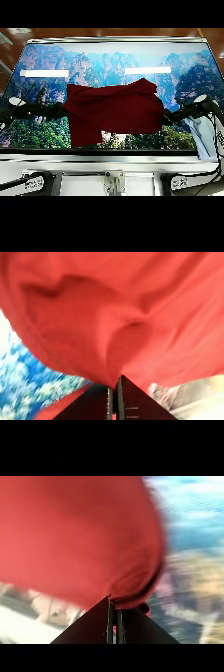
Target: Fold the shirts.
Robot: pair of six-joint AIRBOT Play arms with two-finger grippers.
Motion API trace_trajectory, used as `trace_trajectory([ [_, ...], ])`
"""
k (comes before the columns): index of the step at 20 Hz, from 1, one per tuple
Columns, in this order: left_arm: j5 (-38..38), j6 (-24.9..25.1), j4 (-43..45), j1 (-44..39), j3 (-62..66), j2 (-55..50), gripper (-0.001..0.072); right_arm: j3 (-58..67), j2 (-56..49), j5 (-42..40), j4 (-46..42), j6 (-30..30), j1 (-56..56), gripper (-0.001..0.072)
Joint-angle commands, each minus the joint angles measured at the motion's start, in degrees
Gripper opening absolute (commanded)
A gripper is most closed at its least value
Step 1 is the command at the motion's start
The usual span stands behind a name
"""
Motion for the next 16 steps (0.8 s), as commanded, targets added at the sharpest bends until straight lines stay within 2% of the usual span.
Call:
trace_trajectory([
  [1,-0.2,0.0,2.7,0.0,10.2,5.9,0.0038,5.8,7.8,2.8,8.8,-6.1,1.0,0.0063],
  [4,-0.1,0.0,9.3,0.0,26.3,16.9,0.0039,20.1,21.0,1.0,10.9,-10.6,1.0,0.0063],
  [6,0.2,-0.6,14.6,0.0,39.5,24.3,0.004,30.4,30.8,-5.6,8.3,-10.3,1.0,0.0063],
  [8,0.4,-4.8,20.5,0.0,50.4,30.2,0.004,37.7,40.0,-14.2,2.4,-6.7,1.0,0.0063],
  [10,0.2,-7.9,25.4,0.0,57.6,34.9,0.004,41.4,47.5,-17.9,-3.0,-0.8,1.0,0.0062],
  [12,-3.1,-11.3,29.1,0.0,61.1,38.8,0.004,43.0,53.2,-15.9,-8.2,3.4,1.0,0.0062],
  [16,-18.0,-11.1,34.0,0.0,61.7,42.4,0.004,43.0,60.6,-9.3,-14.3,5.3,1.0,0.0062],
])
